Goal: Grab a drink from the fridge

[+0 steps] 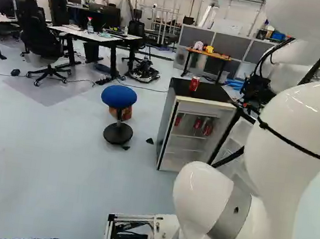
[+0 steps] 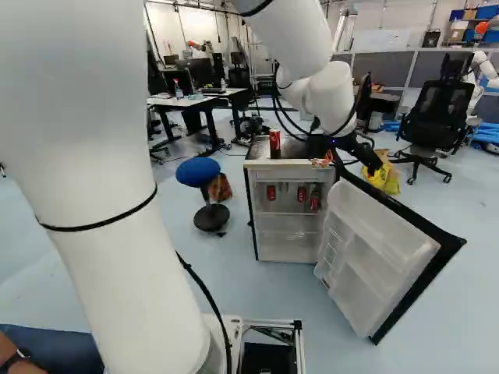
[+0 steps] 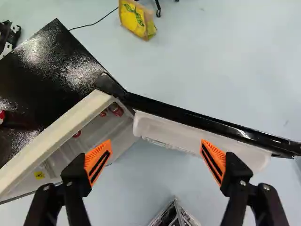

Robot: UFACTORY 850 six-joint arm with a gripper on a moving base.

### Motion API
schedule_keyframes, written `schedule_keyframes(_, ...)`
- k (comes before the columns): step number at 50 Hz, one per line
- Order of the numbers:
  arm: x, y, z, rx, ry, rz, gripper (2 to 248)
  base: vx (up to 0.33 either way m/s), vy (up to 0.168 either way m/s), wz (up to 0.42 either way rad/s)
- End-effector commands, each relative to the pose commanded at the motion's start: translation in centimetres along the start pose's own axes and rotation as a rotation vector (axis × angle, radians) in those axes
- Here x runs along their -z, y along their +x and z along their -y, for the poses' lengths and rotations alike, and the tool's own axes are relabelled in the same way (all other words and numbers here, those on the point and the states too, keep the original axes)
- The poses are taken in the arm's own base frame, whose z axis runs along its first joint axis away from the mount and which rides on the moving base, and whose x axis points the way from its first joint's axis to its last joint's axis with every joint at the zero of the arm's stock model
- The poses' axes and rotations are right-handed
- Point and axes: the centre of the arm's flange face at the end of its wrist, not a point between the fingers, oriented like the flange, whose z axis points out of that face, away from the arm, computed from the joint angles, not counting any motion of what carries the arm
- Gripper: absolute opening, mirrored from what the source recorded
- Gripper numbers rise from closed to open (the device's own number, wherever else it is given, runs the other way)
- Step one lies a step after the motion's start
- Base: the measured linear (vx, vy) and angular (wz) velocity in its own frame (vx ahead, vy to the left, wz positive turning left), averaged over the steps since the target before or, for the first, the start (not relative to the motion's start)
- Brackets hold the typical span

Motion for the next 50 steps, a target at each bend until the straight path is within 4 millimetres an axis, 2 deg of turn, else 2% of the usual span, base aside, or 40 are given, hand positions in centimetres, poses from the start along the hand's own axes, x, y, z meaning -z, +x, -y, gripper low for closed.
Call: schedule_keyframes(50,-3.4,4.8,-6.8,-0.120,-0.059,0.011,247,0.000,0.000,0.000)
